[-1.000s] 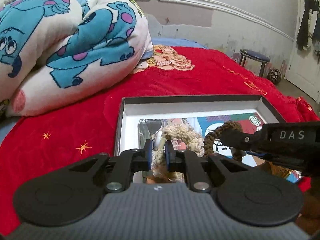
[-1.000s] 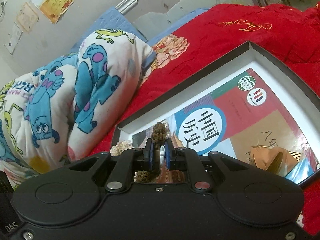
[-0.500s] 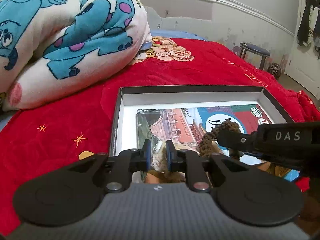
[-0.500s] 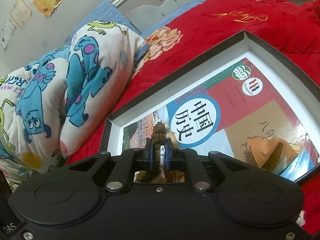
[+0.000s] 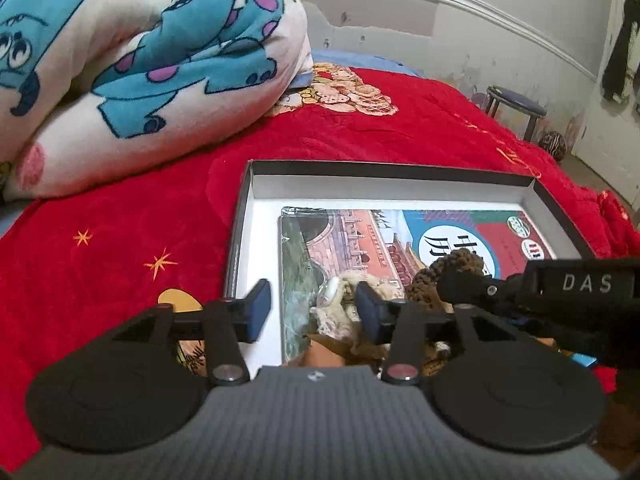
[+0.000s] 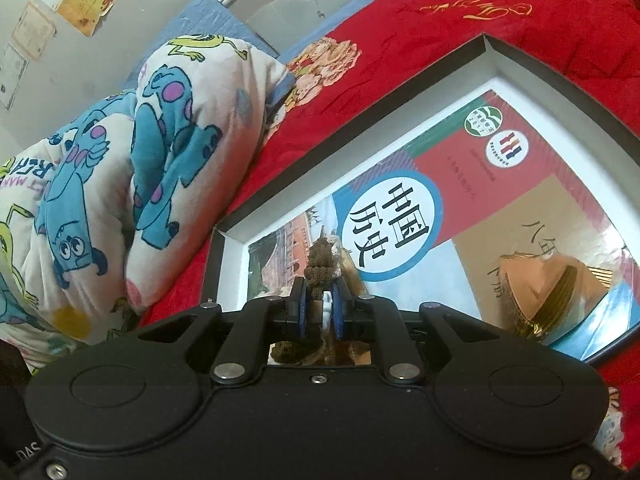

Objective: Organize objects
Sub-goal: 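Open the left gripper to drop the cream scrunchie into the box, then open the right gripper to drop the brown scrunchie into the box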

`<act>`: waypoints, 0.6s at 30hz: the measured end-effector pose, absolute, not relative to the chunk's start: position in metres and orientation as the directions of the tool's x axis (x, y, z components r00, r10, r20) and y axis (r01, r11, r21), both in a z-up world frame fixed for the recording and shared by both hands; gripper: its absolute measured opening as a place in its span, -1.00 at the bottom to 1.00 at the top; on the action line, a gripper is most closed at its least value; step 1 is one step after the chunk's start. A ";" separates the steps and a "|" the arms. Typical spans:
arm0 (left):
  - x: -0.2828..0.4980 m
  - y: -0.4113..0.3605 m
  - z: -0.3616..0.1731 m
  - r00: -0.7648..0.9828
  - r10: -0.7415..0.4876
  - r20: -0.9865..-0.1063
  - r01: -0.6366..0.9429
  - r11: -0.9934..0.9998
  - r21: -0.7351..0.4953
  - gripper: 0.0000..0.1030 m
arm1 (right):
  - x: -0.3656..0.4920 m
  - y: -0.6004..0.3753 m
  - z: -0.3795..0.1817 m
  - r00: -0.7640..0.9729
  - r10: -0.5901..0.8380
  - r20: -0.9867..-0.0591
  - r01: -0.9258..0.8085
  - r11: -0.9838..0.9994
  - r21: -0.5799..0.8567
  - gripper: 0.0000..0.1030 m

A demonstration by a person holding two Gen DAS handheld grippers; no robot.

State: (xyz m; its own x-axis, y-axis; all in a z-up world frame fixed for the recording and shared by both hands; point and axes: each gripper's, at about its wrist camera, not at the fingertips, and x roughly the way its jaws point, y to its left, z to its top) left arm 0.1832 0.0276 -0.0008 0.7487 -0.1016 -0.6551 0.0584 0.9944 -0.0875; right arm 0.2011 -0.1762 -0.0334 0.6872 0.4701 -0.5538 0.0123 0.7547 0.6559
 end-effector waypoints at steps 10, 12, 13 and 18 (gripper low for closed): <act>0.174 0.043 0.017 0.754 -0.135 -0.643 0.054 0.988 -0.144 0.47 | 0.196 -0.175 -0.026 0.677 0.488 -0.551 0.007 0.745 0.667 -0.29; 0.169 0.048 0.023 0.766 -0.115 -0.632 0.030 0.989 -0.143 0.54 | 0.193 -0.176 -0.020 0.682 0.497 -0.537 -0.002 0.735 0.678 -0.09; 0.167 0.050 0.025 0.772 -0.104 -0.627 0.020 0.990 -0.140 0.54 | 0.192 -0.176 -0.017 0.686 0.503 -0.526 -0.011 0.730 0.684 -0.09; 0.156 0.062 0.043 0.784 -0.112 -0.611 0.004 0.985 -0.175 0.56 | 0.182 -0.174 0.002 0.698 0.530 -0.481 -0.056 0.711 0.701 0.12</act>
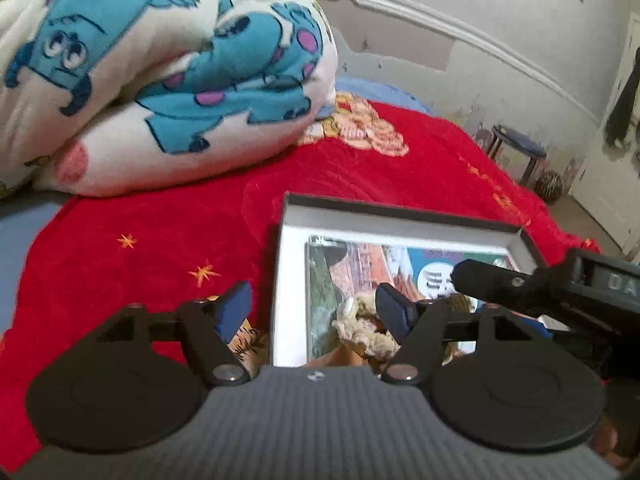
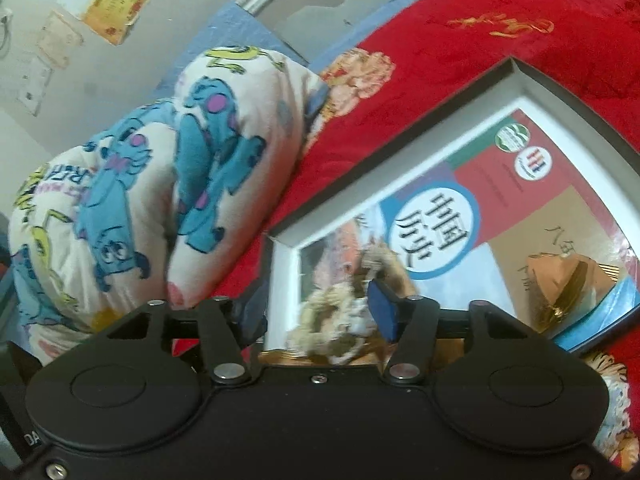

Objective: Organize objects
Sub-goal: 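Open the right gripper to drop the brown scrunchie into the box, then move both grippers down to the black and blue scrunchies beside the box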

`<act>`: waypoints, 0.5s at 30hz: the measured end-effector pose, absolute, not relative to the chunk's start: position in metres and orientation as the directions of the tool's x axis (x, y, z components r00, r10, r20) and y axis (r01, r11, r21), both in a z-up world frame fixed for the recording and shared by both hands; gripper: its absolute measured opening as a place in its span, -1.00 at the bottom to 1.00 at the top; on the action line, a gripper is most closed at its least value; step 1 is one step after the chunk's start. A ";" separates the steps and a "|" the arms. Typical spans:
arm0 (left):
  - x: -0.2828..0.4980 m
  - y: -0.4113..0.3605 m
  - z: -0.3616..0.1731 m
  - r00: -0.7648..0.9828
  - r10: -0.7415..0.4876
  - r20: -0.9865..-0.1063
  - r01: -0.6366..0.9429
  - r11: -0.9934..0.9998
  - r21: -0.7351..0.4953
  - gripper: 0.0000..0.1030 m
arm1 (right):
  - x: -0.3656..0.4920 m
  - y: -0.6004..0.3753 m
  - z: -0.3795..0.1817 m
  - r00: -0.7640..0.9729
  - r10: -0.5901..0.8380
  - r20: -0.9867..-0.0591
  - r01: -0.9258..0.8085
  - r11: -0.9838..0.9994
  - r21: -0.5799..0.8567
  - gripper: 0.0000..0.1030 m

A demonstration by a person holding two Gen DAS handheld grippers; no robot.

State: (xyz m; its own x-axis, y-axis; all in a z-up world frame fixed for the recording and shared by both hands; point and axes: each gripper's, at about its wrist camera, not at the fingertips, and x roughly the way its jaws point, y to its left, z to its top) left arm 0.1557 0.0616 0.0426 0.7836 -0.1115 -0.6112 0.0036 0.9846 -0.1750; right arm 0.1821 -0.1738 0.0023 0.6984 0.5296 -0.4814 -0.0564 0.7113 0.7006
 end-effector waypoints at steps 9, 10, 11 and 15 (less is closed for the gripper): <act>0.111 0.064 0.089 0.826 -0.148 -0.544 0.077 0.985 -0.152 0.70 | 0.143 -0.174 0.051 0.735 0.574 -0.361 -0.182 0.680 0.710 0.51; 0.104 0.063 0.093 0.830 -0.161 -0.535 0.092 0.984 -0.152 0.71 | 0.137 -0.173 0.055 0.735 0.579 -0.354 -0.194 0.680 0.707 0.52; 0.096 0.062 0.096 0.835 -0.170 -0.524 0.106 0.983 -0.150 0.72 | 0.131 -0.171 0.059 0.734 0.581 -0.351 -0.205 0.682 0.702 0.54; 0.071 0.058 0.100 0.844 -0.192 -0.501 0.141 0.980 -0.139 0.75 | 0.110 -0.160 0.075 0.720 0.595 -0.357 -0.253 0.705 0.663 0.58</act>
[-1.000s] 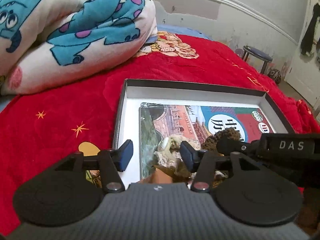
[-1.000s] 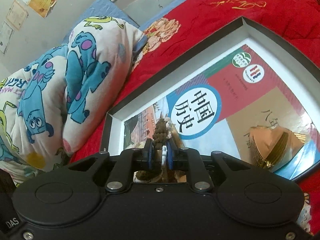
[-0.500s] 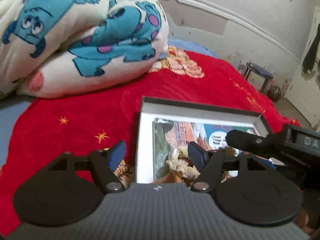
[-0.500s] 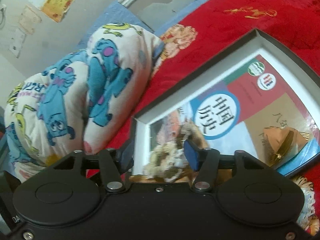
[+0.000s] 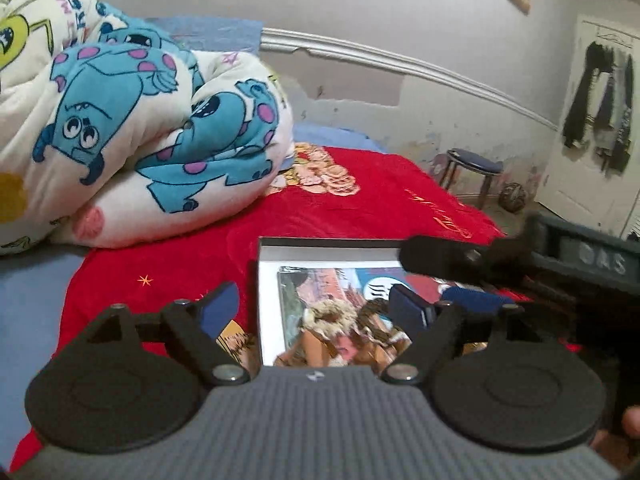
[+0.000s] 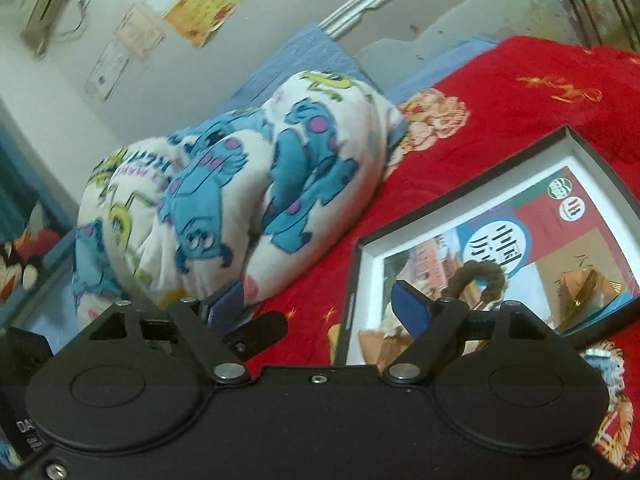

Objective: Organize objects
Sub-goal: 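Move both grippers down to the black and blue scrunchies beside the box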

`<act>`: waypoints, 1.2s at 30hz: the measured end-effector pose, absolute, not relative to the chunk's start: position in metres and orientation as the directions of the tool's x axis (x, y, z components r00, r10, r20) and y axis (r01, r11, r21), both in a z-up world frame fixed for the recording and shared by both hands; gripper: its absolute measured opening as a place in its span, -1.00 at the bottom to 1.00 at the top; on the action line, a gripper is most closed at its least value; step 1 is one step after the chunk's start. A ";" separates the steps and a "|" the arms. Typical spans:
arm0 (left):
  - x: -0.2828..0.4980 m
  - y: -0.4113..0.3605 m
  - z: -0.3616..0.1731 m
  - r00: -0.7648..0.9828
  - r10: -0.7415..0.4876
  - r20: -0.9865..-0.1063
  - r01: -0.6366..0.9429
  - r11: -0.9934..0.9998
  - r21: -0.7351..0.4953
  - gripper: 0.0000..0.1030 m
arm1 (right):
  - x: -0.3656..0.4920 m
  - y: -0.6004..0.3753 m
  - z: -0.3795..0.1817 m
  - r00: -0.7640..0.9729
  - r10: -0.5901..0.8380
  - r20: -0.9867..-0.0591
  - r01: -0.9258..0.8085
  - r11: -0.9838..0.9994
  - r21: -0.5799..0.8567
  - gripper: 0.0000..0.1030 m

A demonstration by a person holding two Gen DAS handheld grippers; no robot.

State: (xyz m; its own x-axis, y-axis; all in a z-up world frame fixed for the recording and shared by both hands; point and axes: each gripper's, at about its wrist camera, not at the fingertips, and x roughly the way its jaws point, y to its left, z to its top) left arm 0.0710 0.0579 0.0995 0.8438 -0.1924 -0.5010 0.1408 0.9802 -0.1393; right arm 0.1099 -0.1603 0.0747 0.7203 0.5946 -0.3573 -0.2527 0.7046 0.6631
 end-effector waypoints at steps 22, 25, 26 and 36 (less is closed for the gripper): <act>0.048 0.035 0.054 0.795 -0.041 -0.606 0.023 0.999 -0.037 0.80 | 0.032 -0.218 0.055 0.778 0.372 -0.507 -0.050 0.841 0.539 0.69; 0.042 0.024 0.048 0.779 -0.055 -0.624 0.058 0.998 -0.016 0.80 | 0.020 -0.234 0.046 0.769 0.382 -0.513 -0.012 0.810 0.586 0.69; 0.042 0.020 0.045 0.766 -0.065 -0.639 0.080 0.997 -0.006 0.82 | 0.013 -0.240 0.043 0.770 0.372 -0.519 0.001 0.812 0.583 0.69; 0.034 0.035 0.018 0.668 -0.059 -0.742 0.020 0.998 -0.061 0.82 | -0.005 -0.262 0.017 0.703 0.271 -0.658 0.077 0.891 0.448 0.64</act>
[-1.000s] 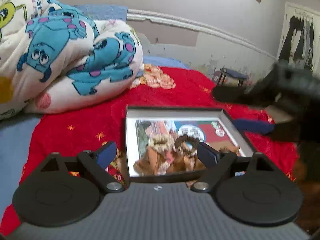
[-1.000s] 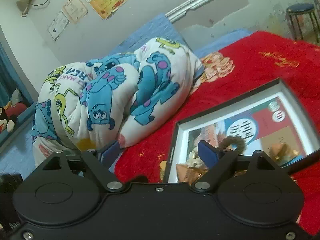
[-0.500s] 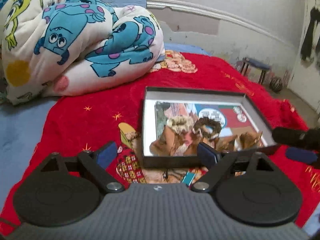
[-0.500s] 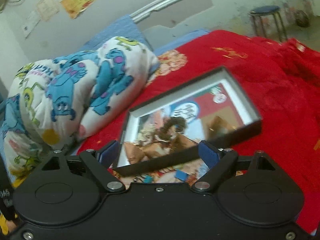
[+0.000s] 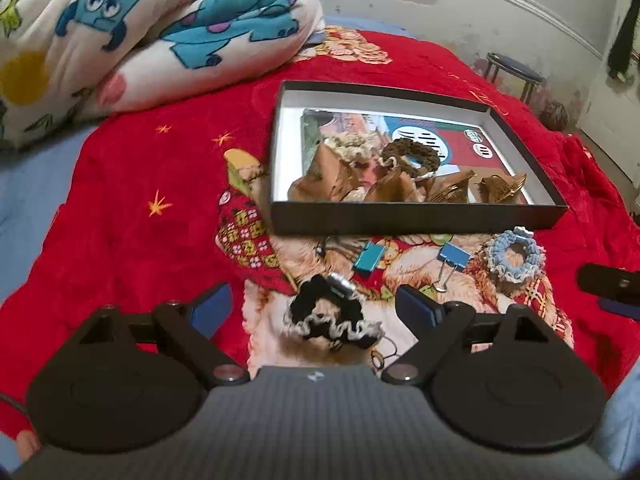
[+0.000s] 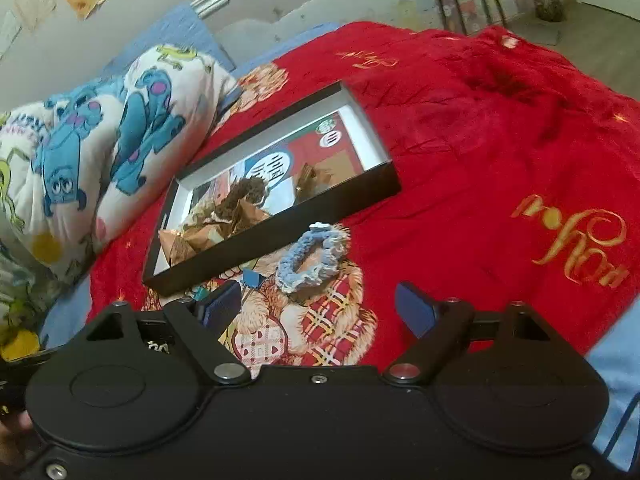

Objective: Organize objects
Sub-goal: 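Move both grippers down to the black and blue scrunchies beside the box, then close the left gripper on the black scrunchie while the right gripper grasps the blue crocheted scrunchie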

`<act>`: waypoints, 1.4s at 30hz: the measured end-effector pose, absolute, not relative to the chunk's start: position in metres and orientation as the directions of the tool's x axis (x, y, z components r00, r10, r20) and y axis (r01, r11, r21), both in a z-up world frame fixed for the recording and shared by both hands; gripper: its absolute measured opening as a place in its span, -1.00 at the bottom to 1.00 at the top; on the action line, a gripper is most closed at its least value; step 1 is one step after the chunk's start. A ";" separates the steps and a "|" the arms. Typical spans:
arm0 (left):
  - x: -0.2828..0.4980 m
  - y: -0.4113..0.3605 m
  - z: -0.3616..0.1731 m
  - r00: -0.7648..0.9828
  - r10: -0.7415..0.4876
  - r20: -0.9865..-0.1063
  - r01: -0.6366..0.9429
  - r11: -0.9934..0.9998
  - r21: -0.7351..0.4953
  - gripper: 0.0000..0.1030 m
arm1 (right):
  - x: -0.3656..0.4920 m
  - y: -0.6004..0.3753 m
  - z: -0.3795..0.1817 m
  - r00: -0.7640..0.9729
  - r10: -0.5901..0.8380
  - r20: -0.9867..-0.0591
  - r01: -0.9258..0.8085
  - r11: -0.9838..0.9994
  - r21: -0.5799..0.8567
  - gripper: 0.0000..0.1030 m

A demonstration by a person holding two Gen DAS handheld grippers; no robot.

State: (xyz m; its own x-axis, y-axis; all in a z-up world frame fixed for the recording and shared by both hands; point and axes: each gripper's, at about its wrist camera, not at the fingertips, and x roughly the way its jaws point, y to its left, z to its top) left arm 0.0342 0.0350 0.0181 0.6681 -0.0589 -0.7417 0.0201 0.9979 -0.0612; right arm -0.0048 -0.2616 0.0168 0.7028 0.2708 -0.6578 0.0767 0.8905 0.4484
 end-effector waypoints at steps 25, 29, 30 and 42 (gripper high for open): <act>0.048 0.006 -0.018 0.641 0.037 -0.767 0.013 0.998 0.059 0.13 | 0.073 -0.218 -0.030 0.703 0.231 -0.672 0.014 0.941 0.337 0.20; 0.047 0.002 -0.019 0.655 0.056 -0.754 0.014 0.996 0.087 0.08 | 0.076 -0.216 -0.034 0.717 0.182 -0.673 0.052 0.948 0.313 -0.02; 0.047 0.002 -0.020 0.659 0.060 -0.750 0.009 0.996 0.087 0.07 | 0.076 -0.217 -0.034 0.719 0.178 -0.672 0.061 0.947 0.315 -0.04; 0.045 -0.007 -0.020 0.683 0.016 -0.730 0.056 0.996 0.074 -0.52 | 0.078 -0.243 -0.039 0.704 0.178 -0.688 0.179 0.893 0.414 -0.74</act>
